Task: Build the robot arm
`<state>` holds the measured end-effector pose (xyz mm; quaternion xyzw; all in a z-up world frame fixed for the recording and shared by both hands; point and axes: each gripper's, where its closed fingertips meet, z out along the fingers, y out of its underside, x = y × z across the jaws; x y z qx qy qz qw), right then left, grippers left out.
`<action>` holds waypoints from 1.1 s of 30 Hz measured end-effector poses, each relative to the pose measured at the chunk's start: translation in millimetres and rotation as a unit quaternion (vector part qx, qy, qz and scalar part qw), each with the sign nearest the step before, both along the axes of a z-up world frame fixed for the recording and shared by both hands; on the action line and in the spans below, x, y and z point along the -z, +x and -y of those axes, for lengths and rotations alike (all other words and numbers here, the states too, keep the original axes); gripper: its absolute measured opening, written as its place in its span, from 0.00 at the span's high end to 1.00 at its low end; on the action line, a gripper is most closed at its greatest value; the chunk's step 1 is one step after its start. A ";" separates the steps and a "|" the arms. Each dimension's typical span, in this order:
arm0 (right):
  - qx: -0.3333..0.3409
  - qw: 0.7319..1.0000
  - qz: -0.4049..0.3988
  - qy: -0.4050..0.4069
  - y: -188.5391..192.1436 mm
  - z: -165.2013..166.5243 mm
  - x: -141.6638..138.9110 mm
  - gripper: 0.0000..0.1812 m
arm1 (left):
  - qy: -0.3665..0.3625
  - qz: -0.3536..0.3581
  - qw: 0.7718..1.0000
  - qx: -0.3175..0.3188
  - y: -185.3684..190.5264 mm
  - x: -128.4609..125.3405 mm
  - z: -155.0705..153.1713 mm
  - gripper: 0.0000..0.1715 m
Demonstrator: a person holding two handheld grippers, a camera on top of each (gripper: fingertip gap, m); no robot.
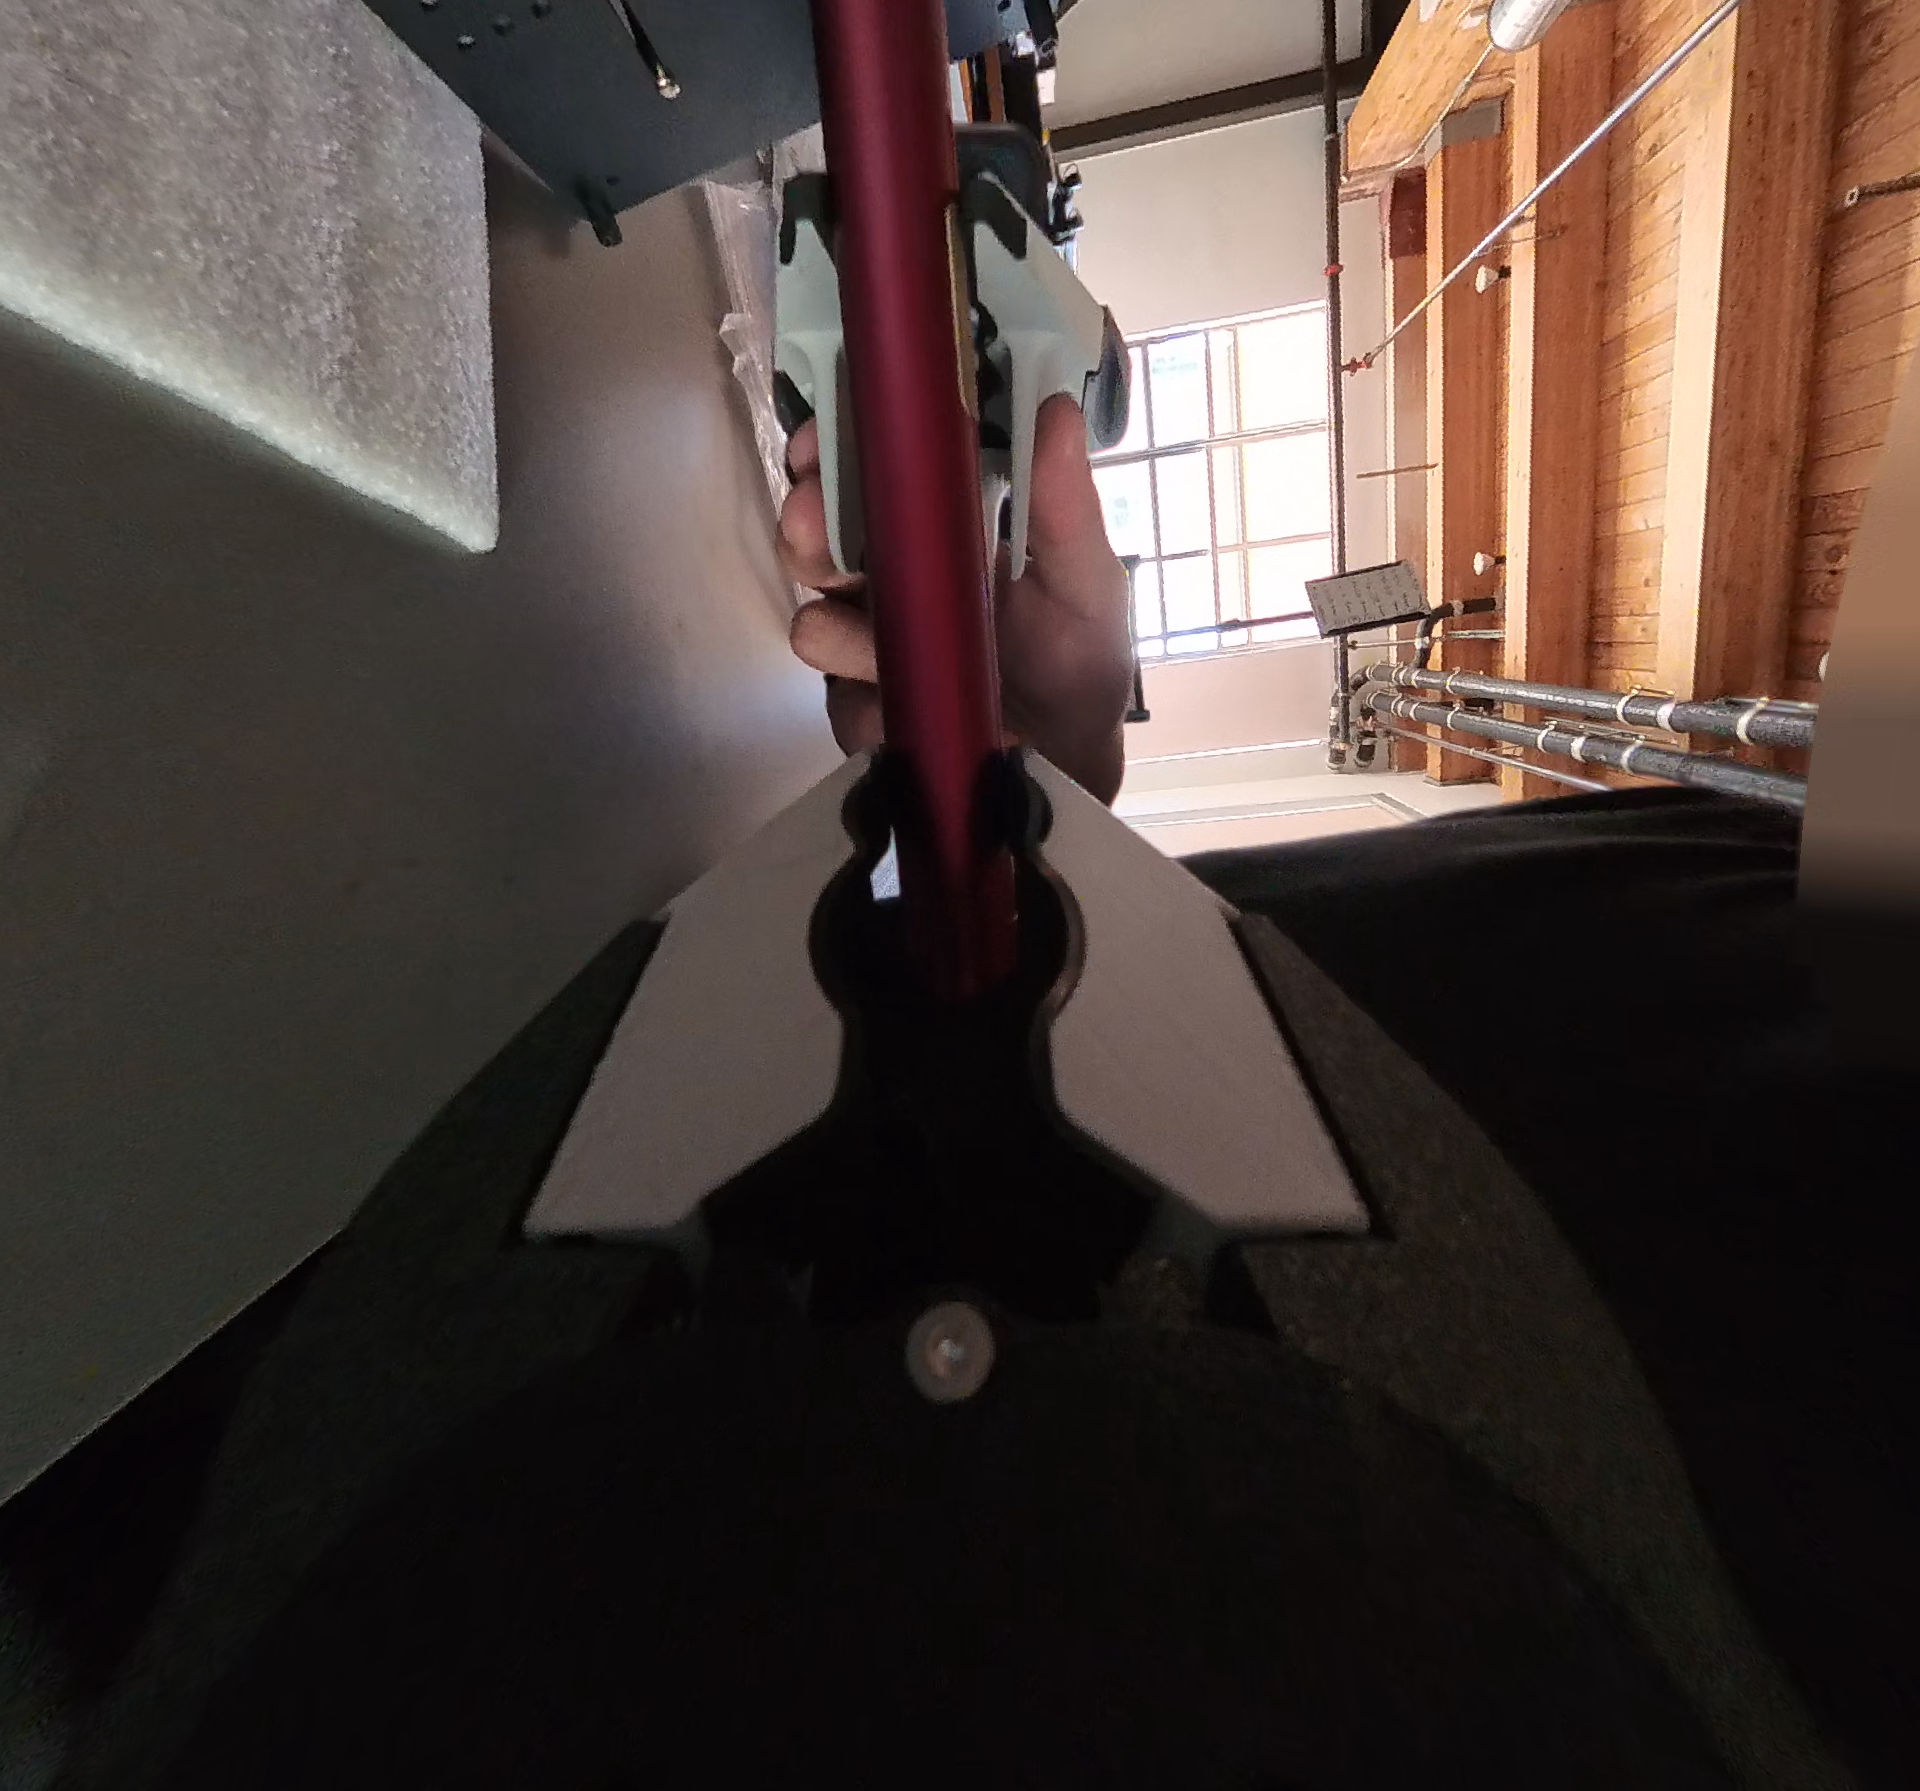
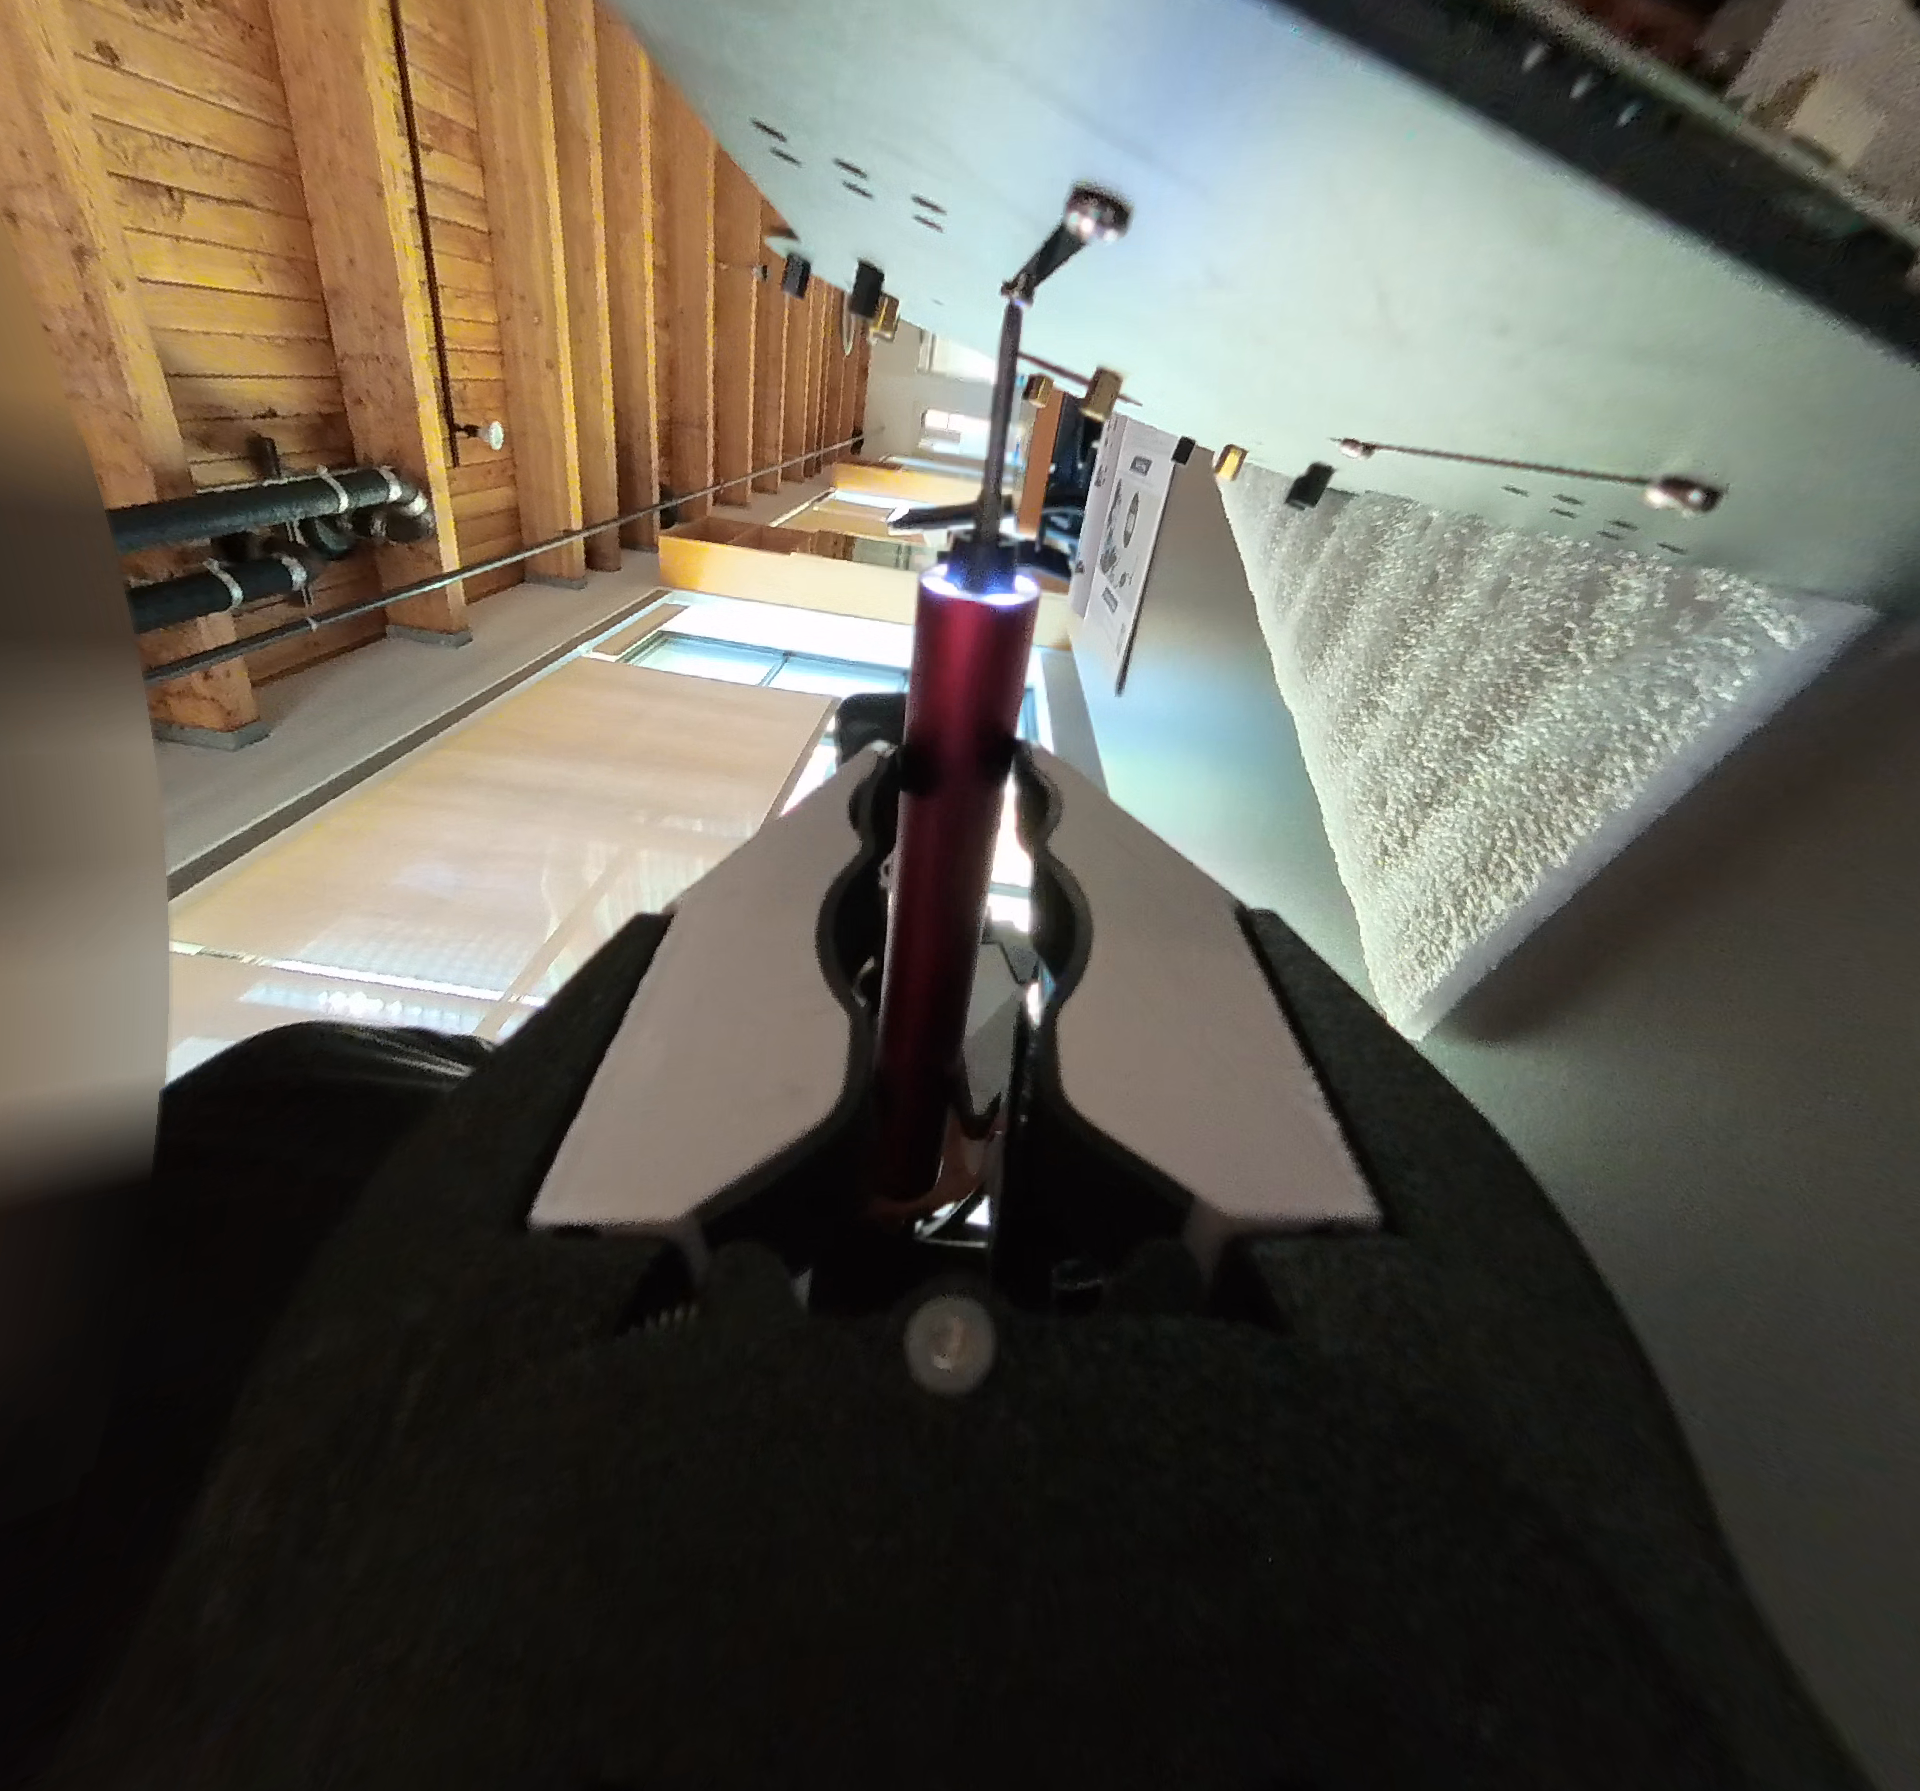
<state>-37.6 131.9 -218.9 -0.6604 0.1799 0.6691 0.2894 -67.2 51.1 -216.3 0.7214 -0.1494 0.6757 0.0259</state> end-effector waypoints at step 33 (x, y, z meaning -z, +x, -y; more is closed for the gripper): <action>-0.068 0.996 -0.048 -0.015 -5.4 -0.1 0.9 0.90 | -0.041 0.026 0.996 0.081 4.5 -0.7 10.4 0.88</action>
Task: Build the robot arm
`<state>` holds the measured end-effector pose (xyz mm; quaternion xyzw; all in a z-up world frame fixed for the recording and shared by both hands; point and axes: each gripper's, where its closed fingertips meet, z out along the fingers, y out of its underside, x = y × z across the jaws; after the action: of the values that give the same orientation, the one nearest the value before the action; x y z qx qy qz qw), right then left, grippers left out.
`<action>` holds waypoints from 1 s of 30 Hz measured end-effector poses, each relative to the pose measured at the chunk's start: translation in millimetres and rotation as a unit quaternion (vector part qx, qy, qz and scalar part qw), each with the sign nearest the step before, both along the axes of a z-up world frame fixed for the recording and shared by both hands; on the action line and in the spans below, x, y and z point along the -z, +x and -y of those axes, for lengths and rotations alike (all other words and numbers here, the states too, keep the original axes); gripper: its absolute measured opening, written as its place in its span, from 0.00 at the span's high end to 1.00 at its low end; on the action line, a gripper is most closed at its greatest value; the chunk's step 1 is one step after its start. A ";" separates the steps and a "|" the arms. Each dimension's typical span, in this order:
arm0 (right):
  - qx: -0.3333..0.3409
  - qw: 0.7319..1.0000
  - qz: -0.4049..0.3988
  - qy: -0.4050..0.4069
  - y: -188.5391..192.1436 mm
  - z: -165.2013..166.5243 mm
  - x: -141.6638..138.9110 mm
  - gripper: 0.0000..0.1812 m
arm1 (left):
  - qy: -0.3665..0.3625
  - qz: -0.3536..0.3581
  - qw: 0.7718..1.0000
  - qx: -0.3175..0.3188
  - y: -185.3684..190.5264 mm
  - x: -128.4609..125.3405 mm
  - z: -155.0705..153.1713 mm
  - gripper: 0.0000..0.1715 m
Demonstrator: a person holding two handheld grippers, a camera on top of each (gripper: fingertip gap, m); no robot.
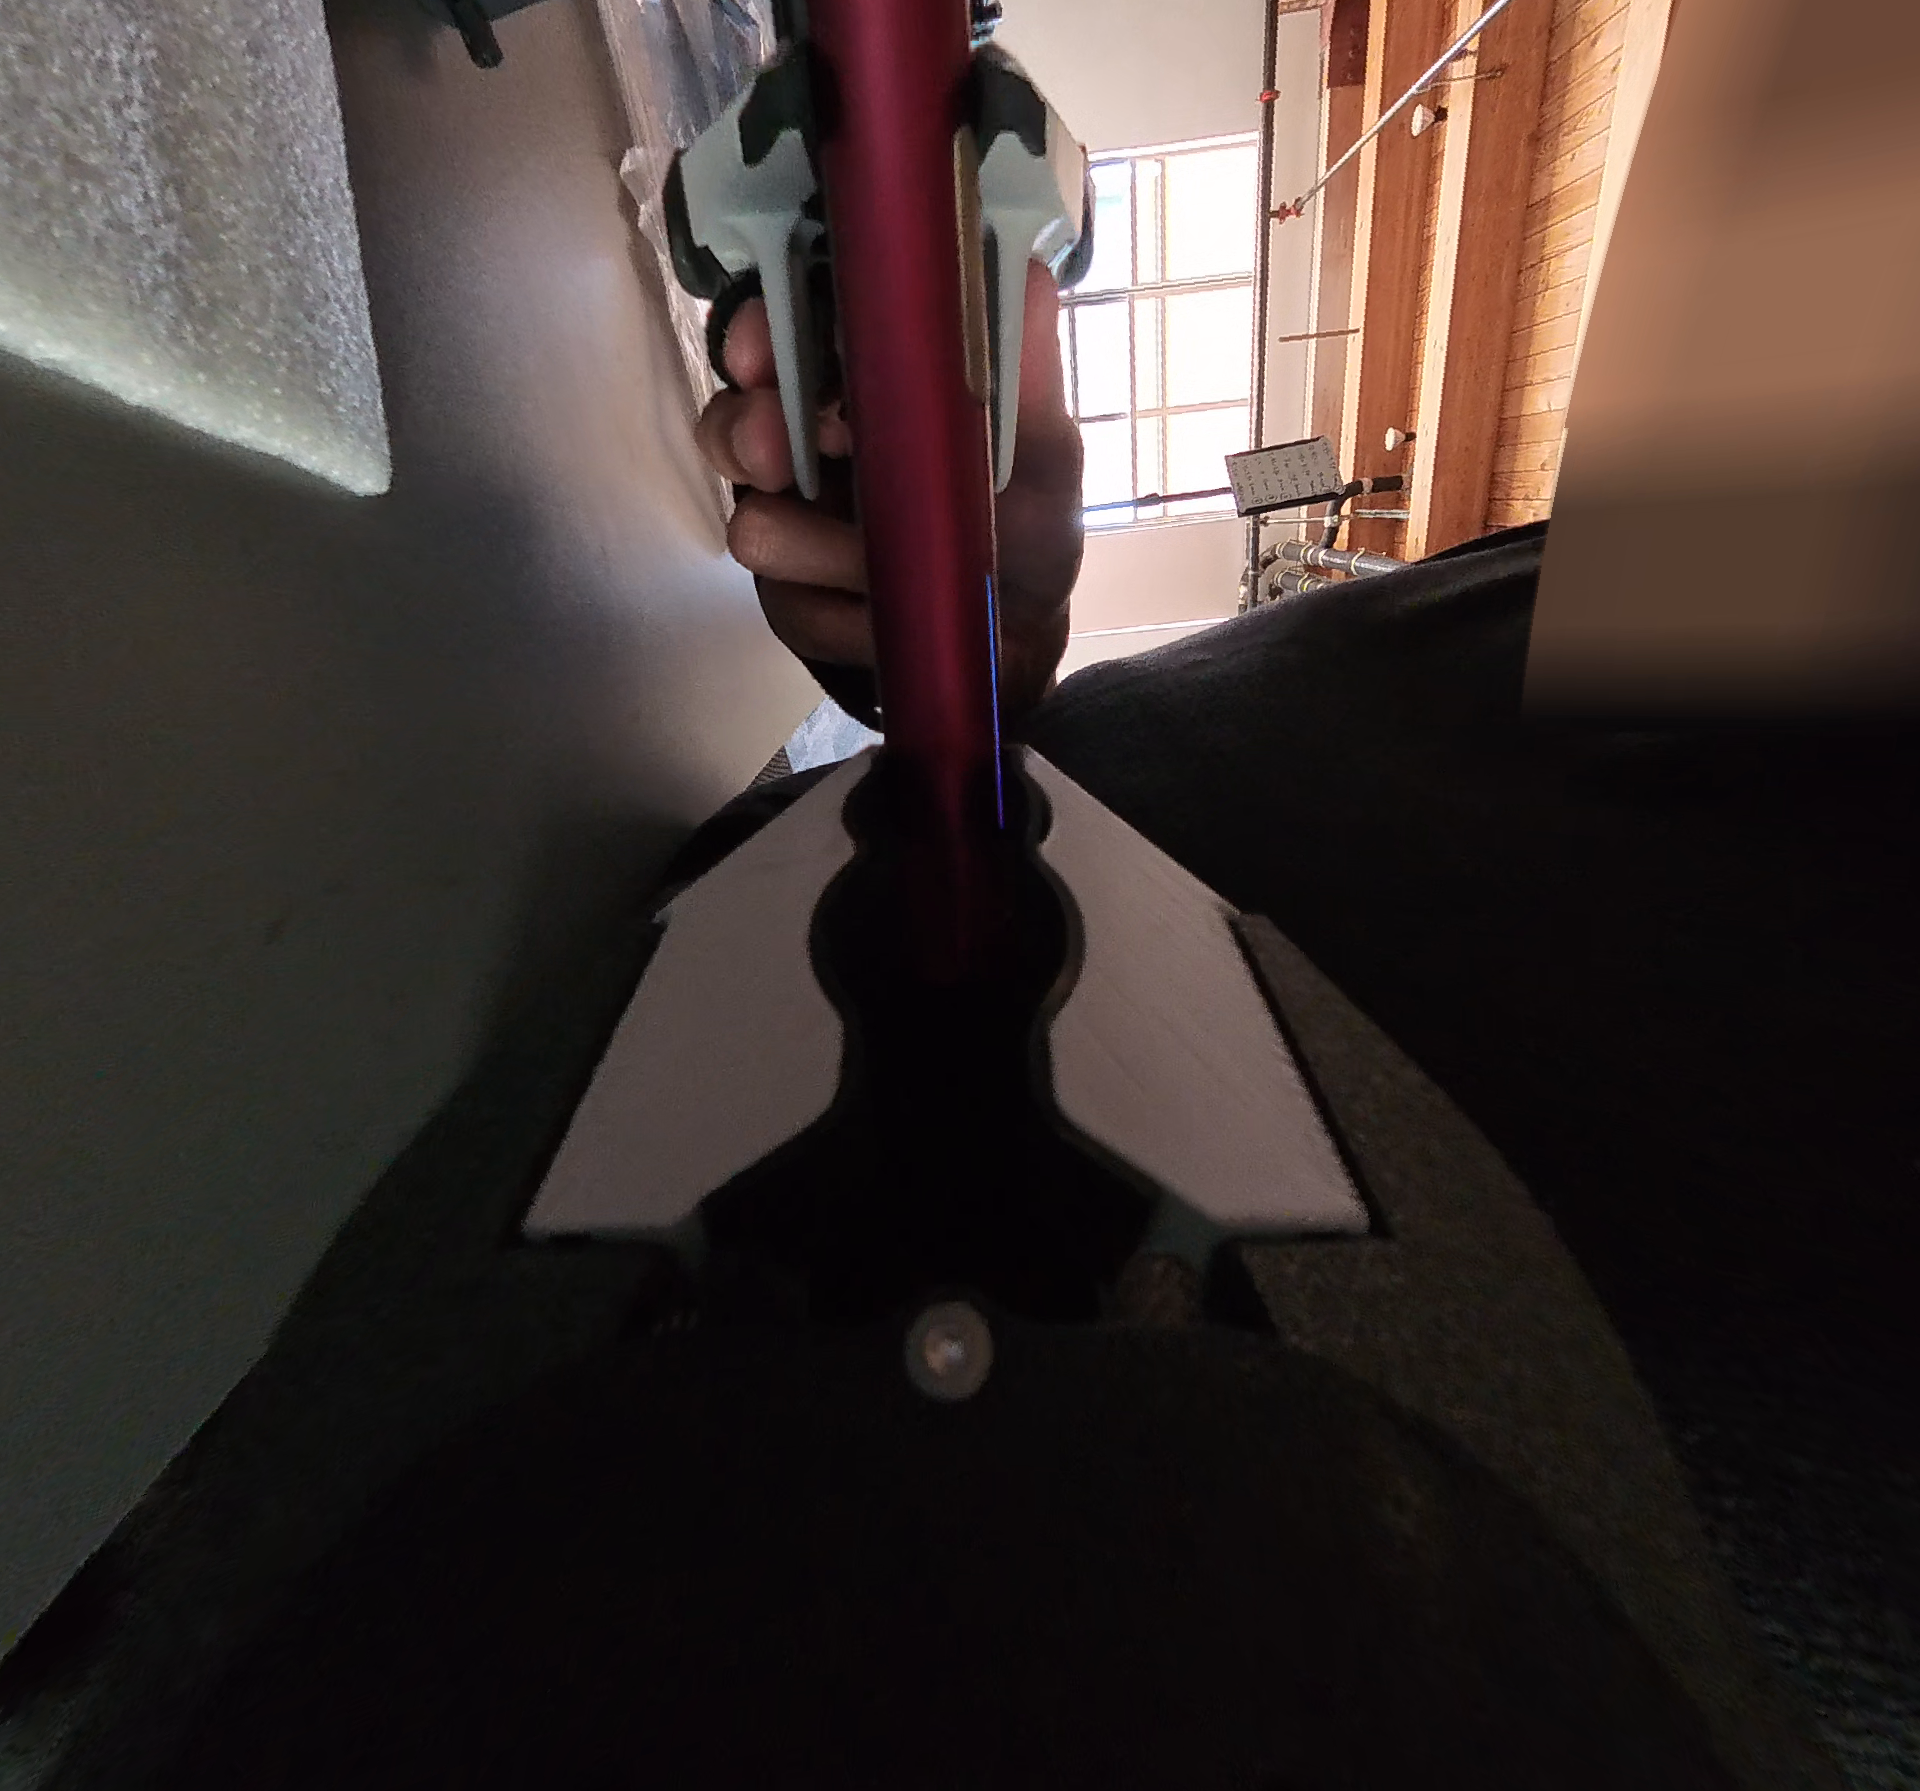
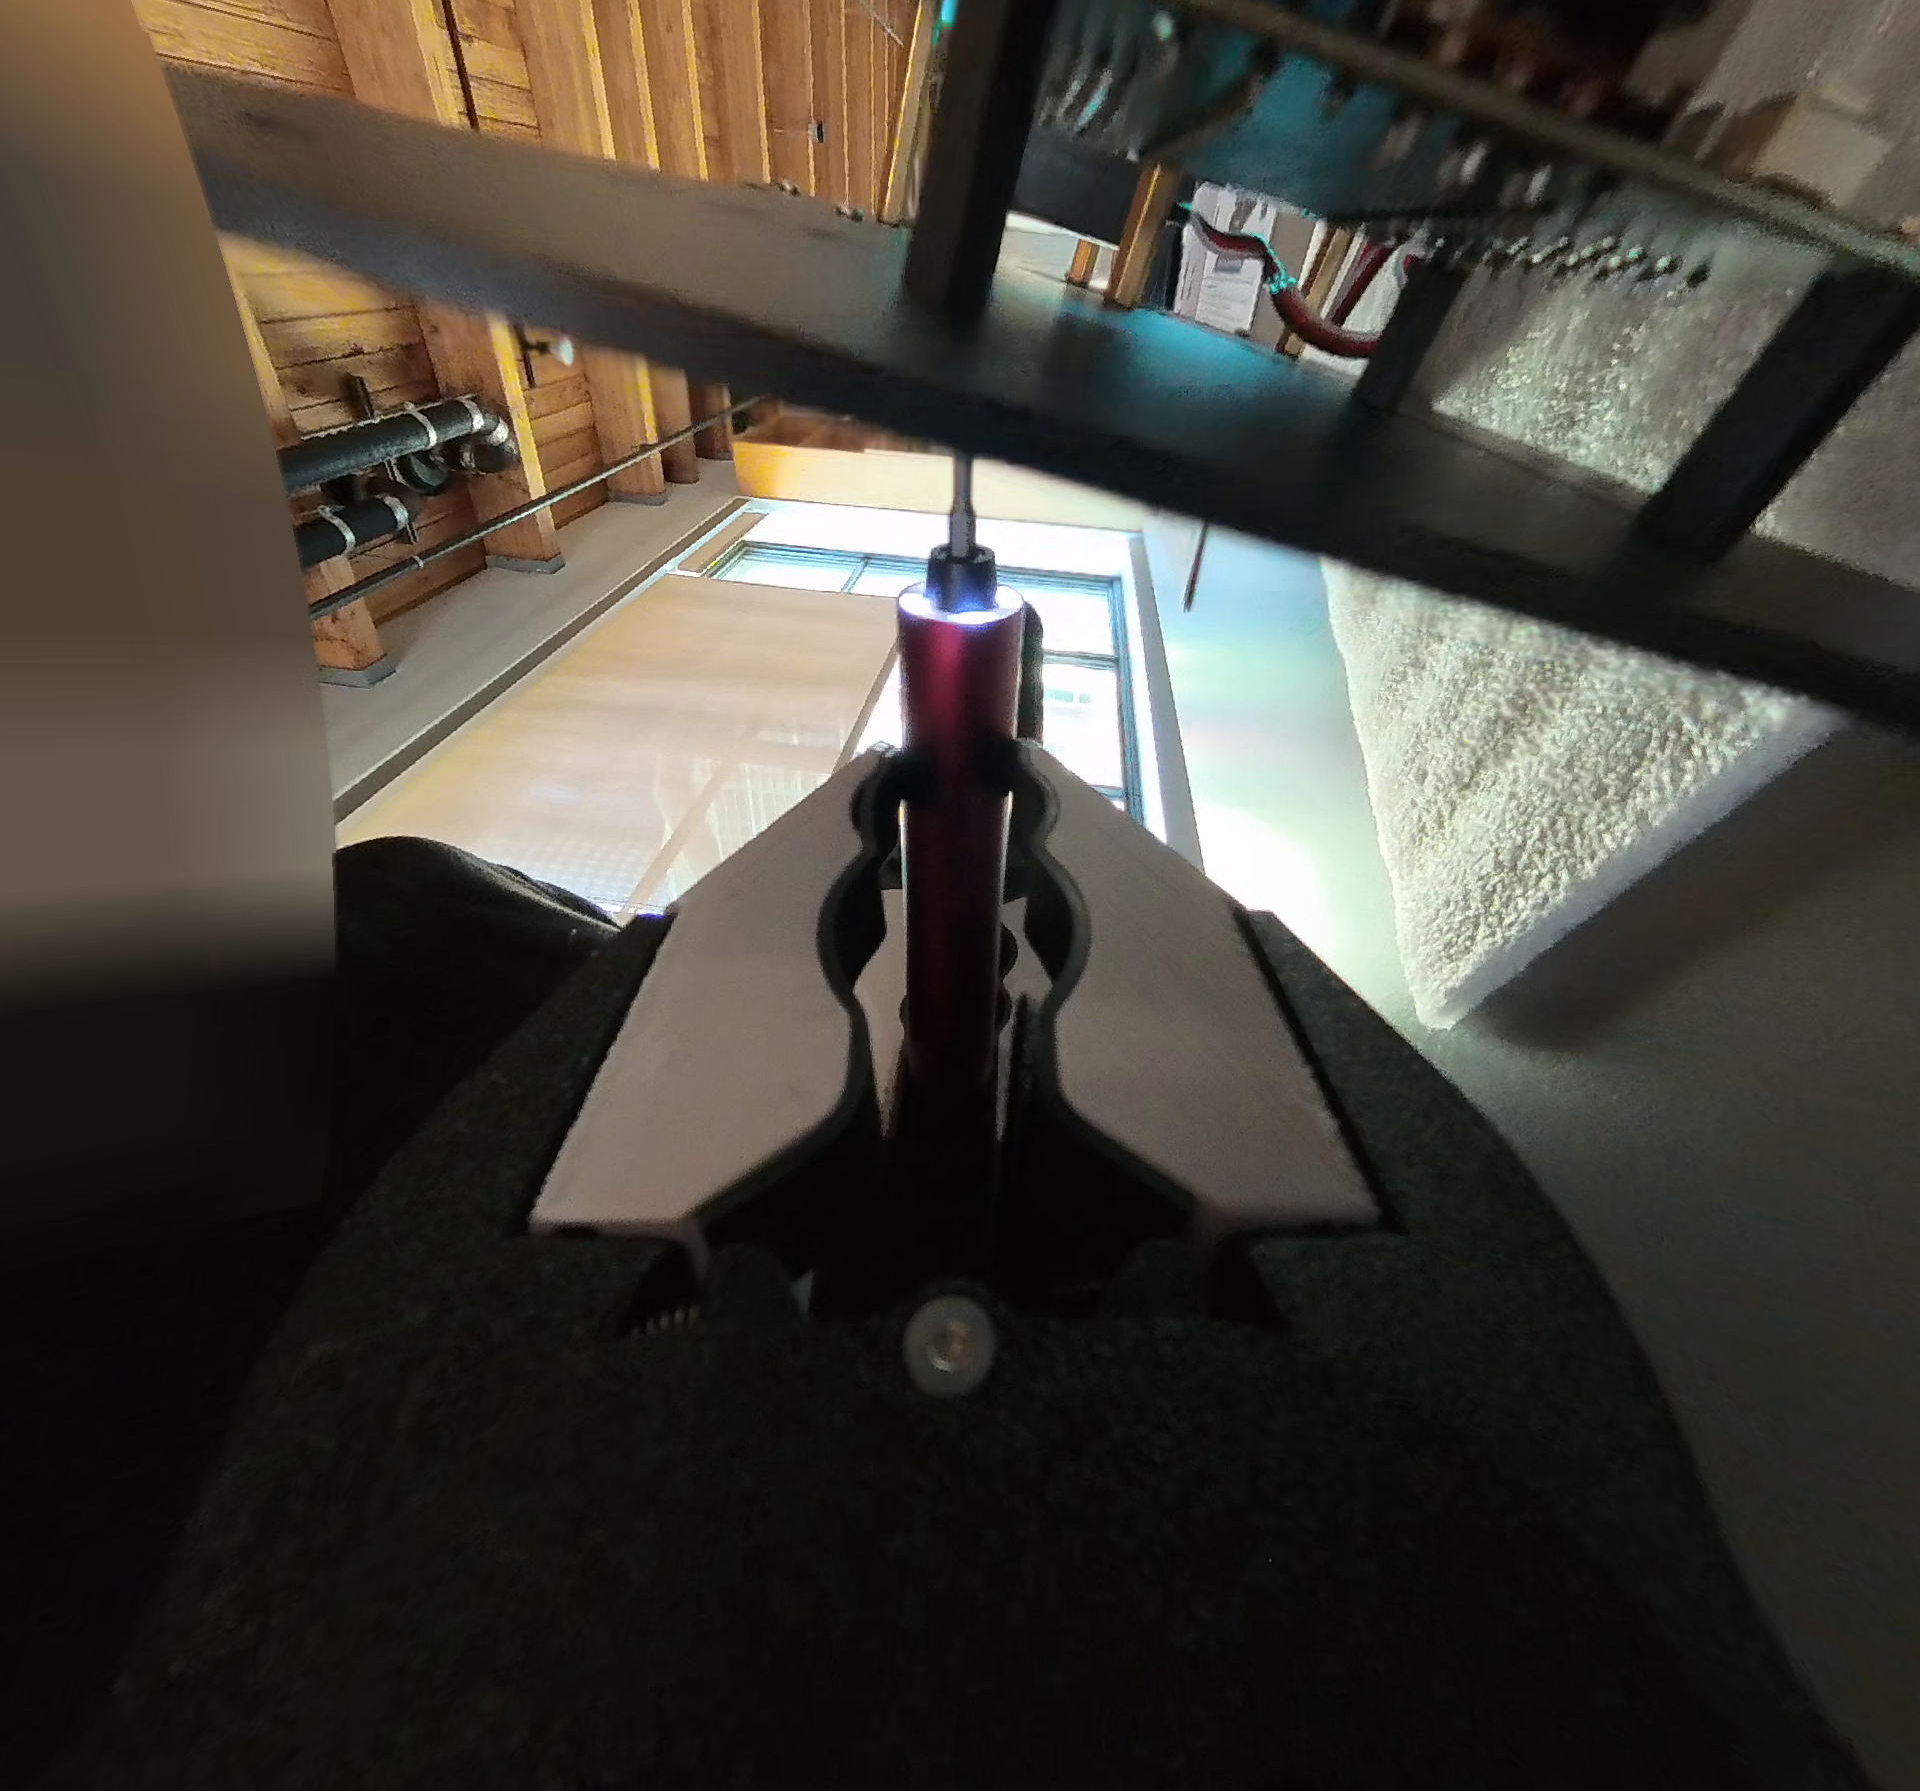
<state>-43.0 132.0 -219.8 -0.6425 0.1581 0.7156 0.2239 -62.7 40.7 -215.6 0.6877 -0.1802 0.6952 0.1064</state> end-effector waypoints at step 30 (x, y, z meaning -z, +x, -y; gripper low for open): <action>0.015 0.998 0.052 0.032 11.4 1.5 0.0 0.88 | -0.002 -0.004 1.000 -0.014 -3.1 -5.9 -6.5 0.88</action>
<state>-31.7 130.5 -219.8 -0.6690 0.1330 0.6824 0.2627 -65.9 47.1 -209.8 0.6927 -0.1689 0.6942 0.0990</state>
